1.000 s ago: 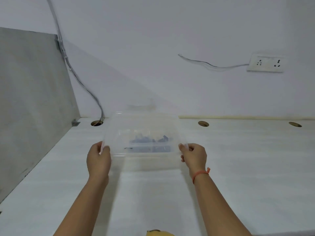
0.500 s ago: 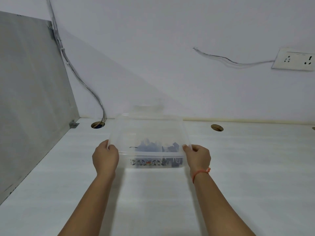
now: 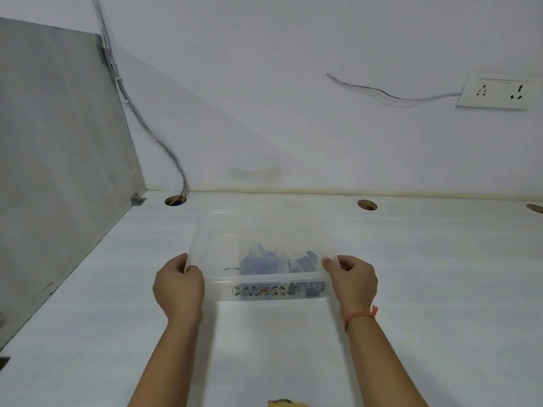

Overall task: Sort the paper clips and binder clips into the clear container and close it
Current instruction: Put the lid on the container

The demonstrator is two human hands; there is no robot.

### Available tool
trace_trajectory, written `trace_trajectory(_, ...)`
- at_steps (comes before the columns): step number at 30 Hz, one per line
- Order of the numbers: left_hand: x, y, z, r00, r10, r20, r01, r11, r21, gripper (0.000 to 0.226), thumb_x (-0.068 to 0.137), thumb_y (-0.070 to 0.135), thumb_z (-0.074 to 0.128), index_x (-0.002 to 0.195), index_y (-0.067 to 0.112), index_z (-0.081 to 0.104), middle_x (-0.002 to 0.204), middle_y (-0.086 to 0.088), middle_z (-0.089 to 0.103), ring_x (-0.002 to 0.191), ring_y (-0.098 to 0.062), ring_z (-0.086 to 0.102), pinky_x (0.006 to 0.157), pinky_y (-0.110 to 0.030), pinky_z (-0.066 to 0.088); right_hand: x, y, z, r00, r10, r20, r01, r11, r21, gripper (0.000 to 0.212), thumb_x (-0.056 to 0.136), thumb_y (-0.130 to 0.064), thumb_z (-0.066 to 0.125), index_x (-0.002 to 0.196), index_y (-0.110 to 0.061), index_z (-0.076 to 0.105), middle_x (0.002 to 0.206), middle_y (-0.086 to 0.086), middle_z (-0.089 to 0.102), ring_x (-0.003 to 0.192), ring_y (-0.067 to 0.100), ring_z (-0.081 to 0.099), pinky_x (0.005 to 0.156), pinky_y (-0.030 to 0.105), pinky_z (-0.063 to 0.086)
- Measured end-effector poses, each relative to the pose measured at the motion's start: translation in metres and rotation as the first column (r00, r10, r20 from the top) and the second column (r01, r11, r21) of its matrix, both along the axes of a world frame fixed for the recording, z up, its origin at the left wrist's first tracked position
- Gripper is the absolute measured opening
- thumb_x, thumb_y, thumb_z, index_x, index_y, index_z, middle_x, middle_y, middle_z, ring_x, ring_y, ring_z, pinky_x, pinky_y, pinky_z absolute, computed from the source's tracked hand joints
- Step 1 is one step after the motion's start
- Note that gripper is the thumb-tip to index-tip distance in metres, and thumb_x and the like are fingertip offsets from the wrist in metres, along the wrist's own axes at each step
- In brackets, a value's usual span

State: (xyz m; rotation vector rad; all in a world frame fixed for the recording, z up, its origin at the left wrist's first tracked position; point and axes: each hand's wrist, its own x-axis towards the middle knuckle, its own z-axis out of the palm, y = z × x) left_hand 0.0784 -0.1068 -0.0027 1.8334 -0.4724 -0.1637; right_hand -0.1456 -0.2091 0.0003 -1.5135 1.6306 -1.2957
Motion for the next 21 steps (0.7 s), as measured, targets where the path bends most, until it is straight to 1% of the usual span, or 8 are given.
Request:
trace_trajectory(4,-0.010,0.029,0.003,0.995,-0.050,-0.089,0.048,0.999,-0.024,0.021,0.071,0.004,0.053,0.079,0.017,0.067,0.079,-0.001,0.063,0.071,-0.024,0.055,0.066,-0.030,0.042,-0.025,0.023,0.001,1.000,0.028,0.010,-0.028,0.997,0.071,0.030,0.076,-0.018,0.075,0.098,0.001,0.071,0.098,0.016,0.073,0.094,0.032,0.066,0.085,0.037,0.052)
trace_trajectory(6,-0.008,0.041,0.005,0.983,-0.056,-0.175,0.056,0.998,-0.004,0.024,0.070,0.002,0.063,0.089,0.014,0.071,0.088,-0.002,0.067,0.079,-0.026,0.061,0.075,-0.036,0.048,-0.036,0.025,0.000,0.995,0.099,-0.006,-0.096,0.977,0.189,0.038,0.076,-0.020,0.073,0.111,-0.006,0.068,0.106,0.009,0.068,0.102,0.026,0.063,0.090,0.034,0.049)
trace_trajectory(9,0.003,0.047,0.007,0.947,-0.151,-0.285,0.170,0.985,0.042,0.027,0.066,-0.004,0.068,0.091,0.006,0.067,0.085,-0.012,0.065,0.069,-0.028,0.057,0.077,-0.041,0.051,-0.050,0.022,0.003,0.967,0.253,-0.019,-0.233,0.916,0.326,0.015,0.074,-0.023,0.064,0.083,-0.012,0.066,0.087,0.007,0.065,0.082,0.025,0.061,0.075,0.035,0.050)
trace_trajectory(11,0.008,0.046,0.013,0.908,-0.226,-0.352,0.276,0.956,0.098,0.027,0.073,-0.003,0.066,0.098,0.005,0.061,0.087,-0.014,0.059,0.066,-0.024,0.051,0.067,-0.035,0.049,-0.050,0.022,0.008,0.958,0.288,-0.010,-0.262,0.883,0.390,0.022,0.085,-0.032,0.056,0.074,-0.013,0.058,0.078,0.006,0.061,0.070,0.024,0.057,0.069,0.036,0.049)
trace_trajectory(13,0.006,0.039,0.018,0.905,-0.262,-0.334,0.344,0.913,0.218,0.020,0.085,0.015,0.061,0.100,0.003,0.057,0.093,-0.013,0.056,0.071,-0.023,0.051,0.065,-0.033,0.048,-0.048,0.020,0.009,0.966,0.256,-0.035,-0.216,0.874,0.435,0.043,0.093,-0.048,0.038,0.071,-0.012,0.050,0.071,0.005,0.055,0.061,0.024,0.053,0.070,0.038,0.048)
trace_trajectory(16,0.001,0.029,0.018,0.951,-0.246,-0.187,0.305,0.837,0.454,0.054,0.094,0.048,0.034,0.106,0.000,0.056,0.089,-0.011,0.057,0.068,-0.028,0.056,0.070,-0.034,0.045,-0.044,0.017,0.006,0.972,0.226,-0.070,-0.170,0.875,0.453,0.048,0.095,-0.049,0.026,0.068,-0.013,0.045,0.067,0.005,0.049,0.057,0.024,0.047,0.063,0.034,0.043)
trace_trajectory(19,-0.002,0.025,0.011,0.969,-0.227,-0.096,0.244,0.829,0.504,0.058,0.096,0.048,0.018,0.096,0.004,0.056,0.096,-0.012,0.059,0.086,-0.035,0.059,0.083,-0.037,0.045,-0.043,0.013,0.001,0.969,0.244,0.045,-0.234,0.840,0.490,0.039,0.095,-0.041,0.029,0.069,-0.014,0.042,0.065,0.004,0.042,0.056,0.020,0.041,0.051,0.027,0.033)
trace_trajectory(21,-0.003,0.022,0.007,0.968,-0.216,-0.126,0.250,0.862,0.442,0.053,0.097,0.044,0.021,0.080,0.006,0.054,0.084,-0.010,0.056,0.084,-0.034,0.053,0.089,-0.041,0.046,-0.044,0.012,-0.002,0.966,0.229,0.123,-0.260,0.828,0.496,0.034,0.094,-0.038,0.032,0.071,-0.015,0.041,0.067,0.003,0.041,0.057,0.019,0.040,0.049,0.023,0.029)
